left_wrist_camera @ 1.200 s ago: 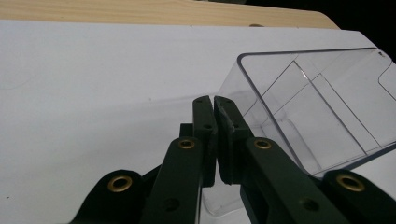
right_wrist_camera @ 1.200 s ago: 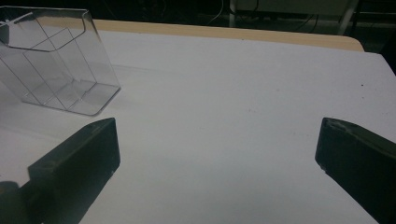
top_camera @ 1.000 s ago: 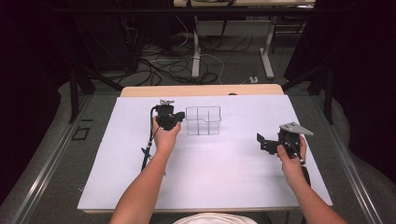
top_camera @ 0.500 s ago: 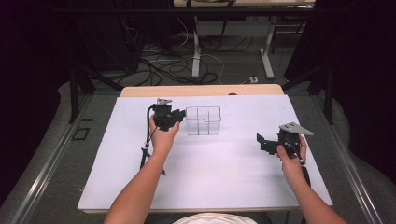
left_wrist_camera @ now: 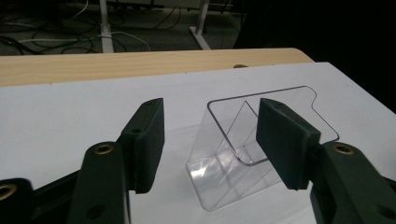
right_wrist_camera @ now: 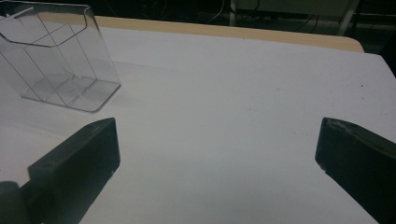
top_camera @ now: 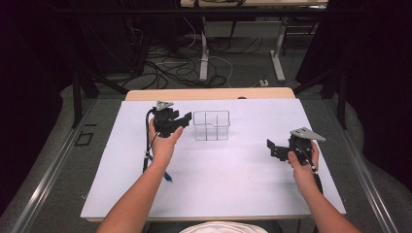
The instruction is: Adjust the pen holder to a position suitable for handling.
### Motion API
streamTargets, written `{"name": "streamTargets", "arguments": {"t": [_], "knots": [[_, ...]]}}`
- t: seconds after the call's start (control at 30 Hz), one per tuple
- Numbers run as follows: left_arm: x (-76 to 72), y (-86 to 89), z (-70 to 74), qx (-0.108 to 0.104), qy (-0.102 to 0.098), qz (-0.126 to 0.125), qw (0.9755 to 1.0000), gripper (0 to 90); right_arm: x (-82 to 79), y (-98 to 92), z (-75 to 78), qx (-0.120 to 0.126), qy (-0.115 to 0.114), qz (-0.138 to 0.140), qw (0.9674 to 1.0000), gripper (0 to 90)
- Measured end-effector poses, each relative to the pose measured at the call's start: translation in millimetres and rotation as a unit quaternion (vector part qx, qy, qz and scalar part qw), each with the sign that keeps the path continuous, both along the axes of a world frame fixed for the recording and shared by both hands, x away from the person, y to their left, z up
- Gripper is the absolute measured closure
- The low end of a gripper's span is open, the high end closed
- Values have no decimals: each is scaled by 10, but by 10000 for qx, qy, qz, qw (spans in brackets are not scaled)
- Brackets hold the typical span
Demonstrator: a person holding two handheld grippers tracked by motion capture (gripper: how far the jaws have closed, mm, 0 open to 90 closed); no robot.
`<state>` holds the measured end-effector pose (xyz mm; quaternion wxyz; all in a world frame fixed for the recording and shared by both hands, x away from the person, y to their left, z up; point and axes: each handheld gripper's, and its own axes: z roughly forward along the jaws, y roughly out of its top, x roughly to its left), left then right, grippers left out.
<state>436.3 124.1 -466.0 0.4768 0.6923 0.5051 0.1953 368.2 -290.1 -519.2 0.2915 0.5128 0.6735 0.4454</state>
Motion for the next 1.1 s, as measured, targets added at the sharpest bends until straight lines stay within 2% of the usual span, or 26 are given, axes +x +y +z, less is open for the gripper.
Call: {"name": "streamTargets", "arguments": {"t": [0.03, 0.1, 0.13, 0.23, 0.3, 0.43, 0.47, 0.57, 0.6, 0.73, 0.8, 0.87, 0.97, 1.0, 1.1], "knots": [[0, 0, 0, 0, 0, 0, 10000, 402, 0, 0, 0, 0, 0, 0, 10000, 0], [-41, 17, 38, 200, -135, 10, 9997, 368, -4, 10, -1, 23, 27, -21, 10000, 0], [-59, 25, 55, 229, -201, 1, 9995, 359, -4, 11, -1, 21, 29, -22, 10000, 0], [-112, 60, 100, 121, -236, -105, 9996, 324, -5, 17, -4, 21, 20, -32, 10000, 0], [-147, 83, 128, 134, -290, -132, 9994, 295, -5, 18, -5, 10, 21, -17, 10000, 0], [-231, 125, 180, 43, -217, -343, 9992, 295, -6, 20, -4, 16, 26, -21, 10000, 0], [-254, 142, 193, 79, -202, -385, 9990, 281, -8, 22, -7, 6, 43, -8, 10000, 0], [-327, 175, 222, 4, -116, -457, 9989, 245, -2, 15, -9, -43, 32, 31, 10000, 0], [-351, 185, 226, 10, -119, -444, 9989, 172, 1, 20, -10, -60, 30, 47, 10000, 0], [-444, 239, 242, 189, -166, -330, 9991, 150, -9, 31, -5, -52, 60, 24, 10000, 0], [-486, 277, 245, 154, -162, -331, 9992, 74, -10, 38, -10, -38, 79, 26, 10000, 0], [-524, 321, 247, 185, -177, -354, 9990, 47, -7, 35, -11, -54, 69, 43, 10000, 0], [-582, 382, 242, 112, -222, -393, 9989, 0, -8, 42, -11, -44, 57, 28, 10000, 0], [-602, 402, 236, 61, -242, -397, 9989, 1, -15, 50, -7, -27, 111, 34, 9999, 0], [-654, 478, 220, -24, -227, -360, 9991, 1, -11, 54, -8, -48, 74, 41, 10000, 0]]}}
